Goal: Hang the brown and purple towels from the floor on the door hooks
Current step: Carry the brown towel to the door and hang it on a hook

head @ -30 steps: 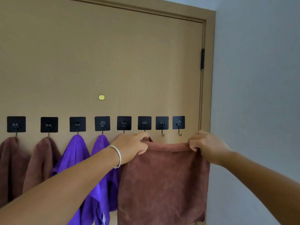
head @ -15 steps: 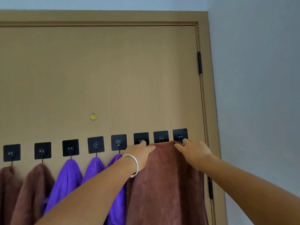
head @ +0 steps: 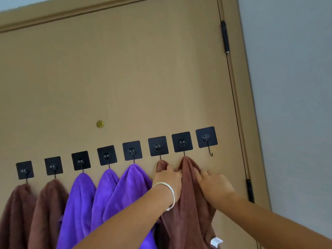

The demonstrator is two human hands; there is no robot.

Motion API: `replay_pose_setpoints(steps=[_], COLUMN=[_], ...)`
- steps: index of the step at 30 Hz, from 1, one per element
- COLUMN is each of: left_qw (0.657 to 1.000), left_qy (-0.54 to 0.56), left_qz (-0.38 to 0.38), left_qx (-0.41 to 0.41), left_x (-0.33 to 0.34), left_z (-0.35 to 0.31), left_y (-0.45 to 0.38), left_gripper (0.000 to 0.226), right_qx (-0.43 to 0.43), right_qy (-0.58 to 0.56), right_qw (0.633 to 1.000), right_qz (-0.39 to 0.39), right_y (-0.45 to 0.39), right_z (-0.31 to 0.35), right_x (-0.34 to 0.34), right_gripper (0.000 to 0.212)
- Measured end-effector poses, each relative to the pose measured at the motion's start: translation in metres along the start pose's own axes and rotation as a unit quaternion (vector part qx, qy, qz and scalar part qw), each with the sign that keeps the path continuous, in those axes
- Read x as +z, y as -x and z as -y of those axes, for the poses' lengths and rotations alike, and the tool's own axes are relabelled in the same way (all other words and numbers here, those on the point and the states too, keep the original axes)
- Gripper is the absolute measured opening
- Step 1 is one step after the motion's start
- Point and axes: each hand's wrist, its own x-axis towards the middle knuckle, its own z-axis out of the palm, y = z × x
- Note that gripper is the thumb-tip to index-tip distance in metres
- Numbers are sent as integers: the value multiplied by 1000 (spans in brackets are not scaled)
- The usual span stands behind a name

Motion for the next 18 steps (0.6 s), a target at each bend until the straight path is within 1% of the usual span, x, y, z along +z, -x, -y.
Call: replay_pose_setpoints(steps=[2, 3, 5, 6, 8, 9, 10, 11, 12, 13, 14, 15, 16, 17, 18], left_qw=[999, 999, 996, 993, 988, 986, 985, 984, 982, 981, 981, 981, 983, 984, 984], left_qy=[-27, -44, -87, -106, -123, -128, -136, -148, -160, -167, -168, -161, -152, -146, -143], left_qz=[25, 29, 6, -15, -46, -50, -45, -34, -24, -14, -5, 2, 3, -1, -13], left_qx=[-7, -1, 34, 56, 84, 90, 93, 92, 94, 97, 101, 104, 106, 107, 107], left_x=[4, 5, 5, 5, 6, 8, 10, 12, 13, 14, 13, 11, 8, 3, -1], left_z=[-10, -13, -16, -16, -14, -14, -14, -15, -15, -15, -13, -11, -9, -6, -3], left_y=[1, 0, -2, -4, -6, -6, -6, -5, -4, -4, -4, -4, -5, -6, -8], left_gripper=[44, 41, 40, 40, 42, 43, 44, 45, 46, 47, 46, 44, 40, 34, 29], right_qx=[-17, -24, -47, -54, -75, -85, -110, -130, -132, -123, -108, -100, -97, -77, -57], right_qy=[-26, -40, -58, -88, -181, -208, -175, -145, -119, -116, -132, -125, -113, -112, -108], right_qw=[1000, 999, 996, 993, 980, 973, 975, 976, 980, 982, 984, 987, 989, 991, 992], right_qz=[-5, -24, -59, -57, -38, -49, -79, -98, -94, -81, -42, -16, -3, 11, 1], right_y=[2, 2, 0, -2, -4, -4, -3, 0, 4, 8, 11, 12, 14, 18, 20], right_z=[-1, -3, -10, -13, -18, -21, -25, -27, -27, -26, -24, -24, -25, -27, -31], right_x=[7, 8, 8, 9, 13, 16, 20, 23, 23, 21, 20, 20, 20, 16, 15], right_gripper=[77, 77, 72, 69, 54, 44, 41, 43, 43, 39, 38, 46, 52, 52, 47])
